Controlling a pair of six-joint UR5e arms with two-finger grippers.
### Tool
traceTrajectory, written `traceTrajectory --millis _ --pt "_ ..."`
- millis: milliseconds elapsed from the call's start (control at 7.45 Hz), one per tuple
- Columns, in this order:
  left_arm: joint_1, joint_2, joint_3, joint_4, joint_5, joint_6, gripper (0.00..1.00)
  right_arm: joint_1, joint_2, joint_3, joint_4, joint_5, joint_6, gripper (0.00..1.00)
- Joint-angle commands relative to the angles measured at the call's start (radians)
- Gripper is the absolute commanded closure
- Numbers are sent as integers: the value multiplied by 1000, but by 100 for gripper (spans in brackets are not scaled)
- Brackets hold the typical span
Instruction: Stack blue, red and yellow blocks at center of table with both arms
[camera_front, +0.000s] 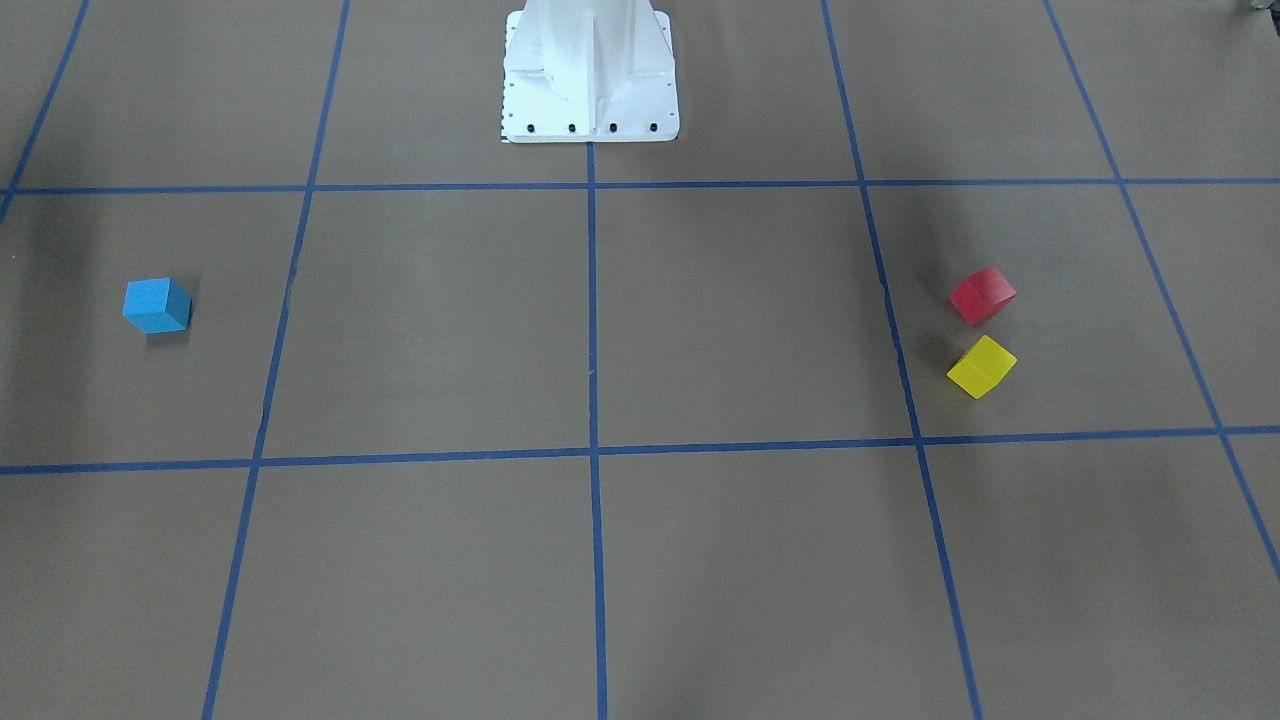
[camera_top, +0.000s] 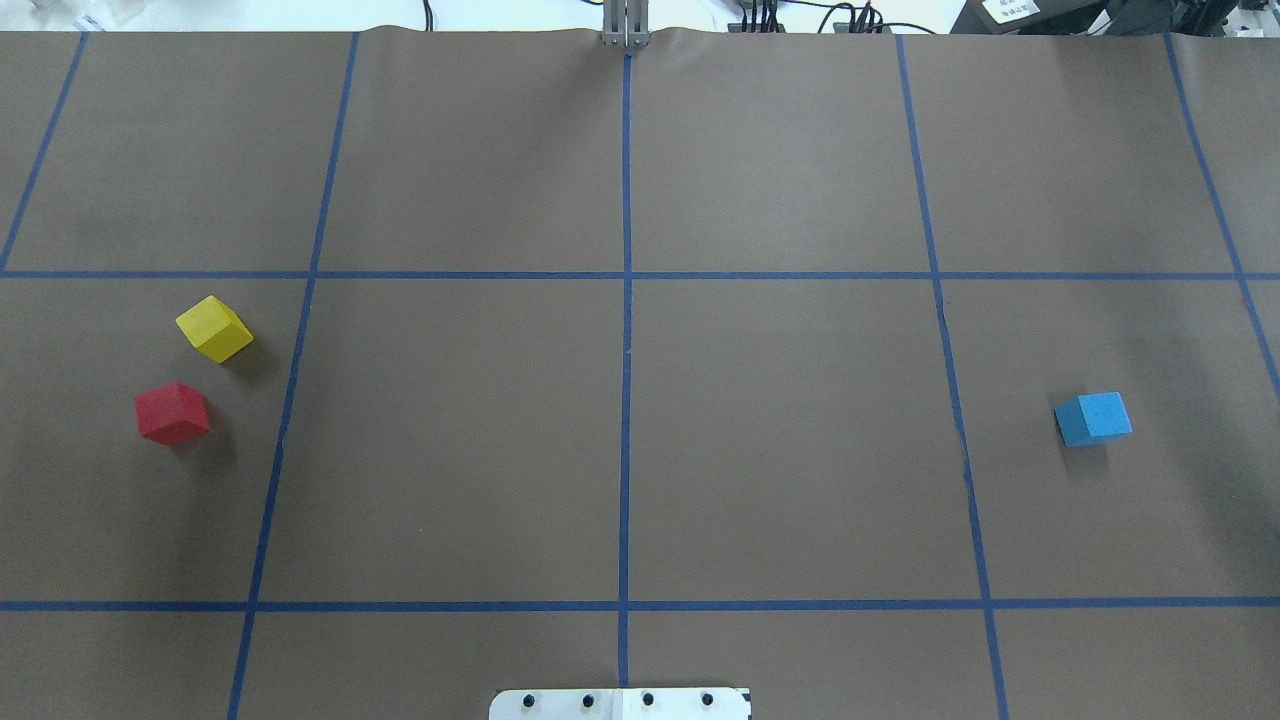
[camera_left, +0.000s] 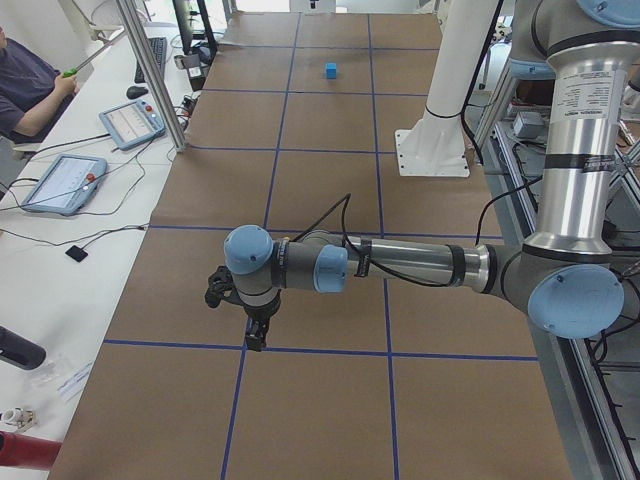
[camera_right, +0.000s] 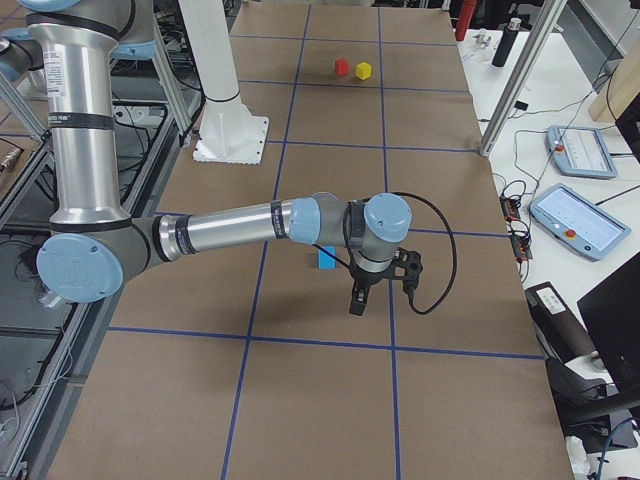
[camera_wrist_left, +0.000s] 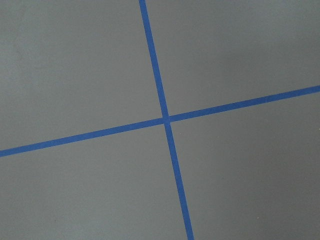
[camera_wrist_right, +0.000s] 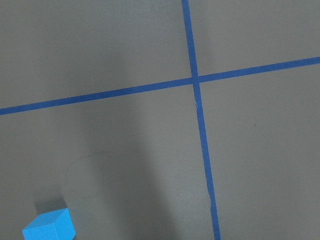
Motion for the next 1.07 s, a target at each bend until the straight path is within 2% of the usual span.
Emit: traceTrajectory --millis 0,671,940 --pt "0 2 4 1 0 0 0 1 -7 8 2 -2 -11 0" --pt "0 1 -9 0 2 3 0 1 31 35 5 -7 -4 0" --pt "0 -2 -40 1 3 0 0 -28 170 29 2 -18 2 0"
